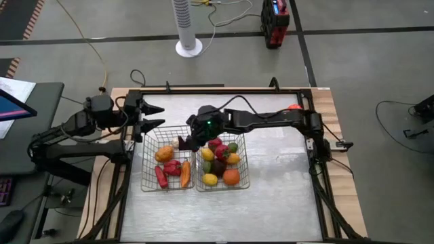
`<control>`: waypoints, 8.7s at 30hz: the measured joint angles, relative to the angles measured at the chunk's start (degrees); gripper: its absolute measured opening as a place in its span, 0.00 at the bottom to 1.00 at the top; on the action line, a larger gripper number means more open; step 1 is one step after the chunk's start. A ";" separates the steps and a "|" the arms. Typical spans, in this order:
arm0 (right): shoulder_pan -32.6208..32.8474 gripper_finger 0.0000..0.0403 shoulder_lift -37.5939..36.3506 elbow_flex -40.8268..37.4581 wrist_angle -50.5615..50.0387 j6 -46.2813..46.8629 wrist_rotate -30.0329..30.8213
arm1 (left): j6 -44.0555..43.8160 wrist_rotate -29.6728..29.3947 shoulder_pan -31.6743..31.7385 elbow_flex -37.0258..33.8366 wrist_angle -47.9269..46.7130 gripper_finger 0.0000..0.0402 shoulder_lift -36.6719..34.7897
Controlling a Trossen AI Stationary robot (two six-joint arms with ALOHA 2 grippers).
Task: Sort produce into baskets
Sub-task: Put the eggplant into the left basket, then put the orange pumpkin into the left basket, then return to Home Position
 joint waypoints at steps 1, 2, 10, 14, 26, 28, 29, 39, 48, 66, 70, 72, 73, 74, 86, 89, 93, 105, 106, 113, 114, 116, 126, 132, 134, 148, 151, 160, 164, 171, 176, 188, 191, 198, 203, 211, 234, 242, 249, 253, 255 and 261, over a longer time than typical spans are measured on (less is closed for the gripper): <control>-0.02 0.35 0.69 0.56 0.20 -0.24 -0.53 | -0.01 -0.04 0.00 0.00 0.08 0.58 0.00; -0.04 0.39 1.30 0.95 0.14 -0.22 -0.88 | -0.01 -0.14 0.00 0.00 0.06 0.58 0.00; -3.96 0.74 3.13 1.95 -4.96 2.61 -7.71 | 0.33 -1.10 -0.01 0.00 0.04 0.58 0.00; -6.57 0.78 -0.05 1.91 -20.81 -2.10 -4.76 | 0.10 -0.90 0.00 0.00 -0.96 0.58 0.00; -16.95 0.75 -17.77 0.21 -63.98 -19.19 22.84 | 0.00 -3.62 0.00 0.00 -3.38 0.58 0.15; -19.66 0.75 -19.74 -1.35 -67.08 -19.50 24.47 | -0.07 -4.27 0.00 0.00 -3.40 0.58 0.16; -21.03 0.75 -20.70 -2.36 -68.18 -19.50 25.55 | -0.08 -4.55 0.00 0.00 -3.38 0.58 0.16; -33.40 0.75 -25.04 -15.95 -72.68 -25.89 30.99 | -2.03 -7.05 0.00 0.00 -3.40 0.58 0.55; -39.14 0.89 -19.03 -22.57 -72.79 -43.69 31.41 | -3.12 -9.12 0.00 0.00 -3.44 0.58 1.94; -49.02 0.99 -0.66 -22.69 -79.29 -51.10 46.42 | -7.33 -16.90 0.00 0.00 -3.44 0.58 3.28; -50.42 0.99 1.83 -22.69 -79.23 -52.56 46.46 | -8.39 -17.50 0.00 0.00 -3.45 0.58 3.28; -50.64 0.99 2.76 -22.68 -78.95 -53.11 46.82 | -9.11 -17.56 0.00 0.00 -3.44 0.58 3.26; -50.52 0.99 3.19 -22.68 -78.51 -53.63 46.94 | -9.44 -17.68 0.00 0.00 -3.44 0.58 3.26; -50.35 0.99 3.45 -22.68 -78.15 -54.25 47.05 | -9.60 -17.92 0.00 0.00 -3.46 0.58 3.28; -47.98 0.81 -1.87 -18.67 -78.71 -57.73 45.41 | -10.15 -18.90 0.00 0.00 -3.44 0.58 3.28; -46.95 0.74 -5.31 -17.60 -77.26 -57.65 40.99 | -9.18 -19.45 0.00 0.00 -3.44 0.58 3.28; -45.16 0.67 -10.03 -17.35 -75.59 -57.22 33.56 | -7.44 -20.28 0.00 0.00 -3.42 0.58 3.28; -50.20 0.79 -13.25 -17.88 -73.76 -60.06 33.05 | -7.18 -20.09 0.00 0.00 -3.42 0.58 3.26; -51.02 0.82 -12.89 -18.22 -73.70 -60.43 33.11 | -7.20 -20.07 0.00 0.00 -3.42 0.58 3.28; -54.16 0.97 -10.79 -20.49 -71.15 -60.99 33.71 | -7.88 -20.01 0.00 0.00 -3.44 0.58 3.28; -54.16 0.96 -10.35 -20.88 -70.84 -61.34 33.68 | -7.90 -20.03 0.00 0.00 -3.44 0.58 3.26; -54.06 0.96 -9.37 -21.71 -70.36 -61.64 32.74 | -7.94 -20.03 0.00 0.00 -3.44 0.58 3.27; -52.41 0.96 -4.90 -27.18 -70.19 -62.87 34.73 | -9.96 -18.87 0.00 0.00 -3.45 0.58 3.28; -52.17 0.95 -4.99 -26.35 -70.45 -63.48 34.56 | -9.71 -19.00 0.00 0.00 -3.44 0.58 3.28; -51.66 0.94 -5.19 -25.48 -70.93 -63.48 34.37 | -9.40 -19.00 0.00 0.00 -3.44 0.58 3.28; -44.65 0.82 -9.25 -18.31 -70.24 -64.55 21.21 | -6.05 -20.40 0.00 0.00 -3.42 0.58 3.28; -42.90 0.82 -9.53 -16.78 -70.13 -64.51 17.12 | -6.02 -20.38 0.00 0.00 -3.42 0.58 3.28; -35.04 0.82 -9.55 -5.88 -71.02 -60.11 0.59 | -6.18 -20.38 0.00 0.00 -3.42 0.58 3.28; -29.71 0.82 -9.58 0.77 -71.11 -59.90 -0.12 | -6.24 -20.37 0.00 0.00 -3.42 0.58 3.28; -20.42 0.82 -9.64 10.69 -68.02 -56.53 -0.49 | -6.24 -20.36 0.00 0.00 -3.42 0.58 3.28; -13.55 0.82 -9.66 14.15 -61.30 -54.86 -0.55 | -6.24 -20.33 0.00 0.00 -3.42 0.58 3.28; -6.06 0.82 -8.92 14.61 -36.92 -40.35 -0.38 | -5.41 -18.17 0.00 0.00 -1.79 0.58 3.26; -5.75 0.82 -8.96 14.61 -32.79 -37.68 -0.36 | -5.39 -16.54 0.00 0.00 -1.82 0.58 3.26; -5.39 0.82 -8.96 14.52 -23.82 -31.49 -0.10 | -5.73 -12.44 0.00 -0.04 1.15 0.58 2.98; -4.72 0.82 -8.96 14.11 -17.21 -27.69 0.12 | -7.23 -8.68 0.00 -0.04 7.24 0.58 1.71; -4.33 0.82 -8.96 14.08 -11.72 -25.78 1.57 | -10.29 -5.74 0.00 -0.04 14.49 0.58 -1.84; -7.79 0.95 -5.69 14.06 -18.96 -19.69 -6.27 | -10.90 -2.41 0.00 -0.04 11.59 0.58 -1.88; -9.46 0.88 -13.18 14.08 -35.50 -27.55 10.09 | -14.06 -2.02 -0.02 -0.04 4.84 0.58 -2.36; -8.99 0.79 -17.22 14.08 -39.60 -30.71 18.37 | -10.62 -0.62 -1.37 -4.45 8.96 0.58 -5.76; -9.51 0.75 -17.60 14.08 -40.86 -31.35 18.44 | -12.92 0.92 -2.44 -11.11 17.95 0.58 -9.61; -9.51 0.73 -17.55 13.24 -41.80 -31.35 18.61 | -14.07 0.73 -2.62 -13.78 19.56 0.58 -11.76; -9.43 0.72 -21.53 -0.45 -35.13 -27.03 19.18 | -15.98 -0.67 -2.62 -17.48 19.43 0.58 -16.60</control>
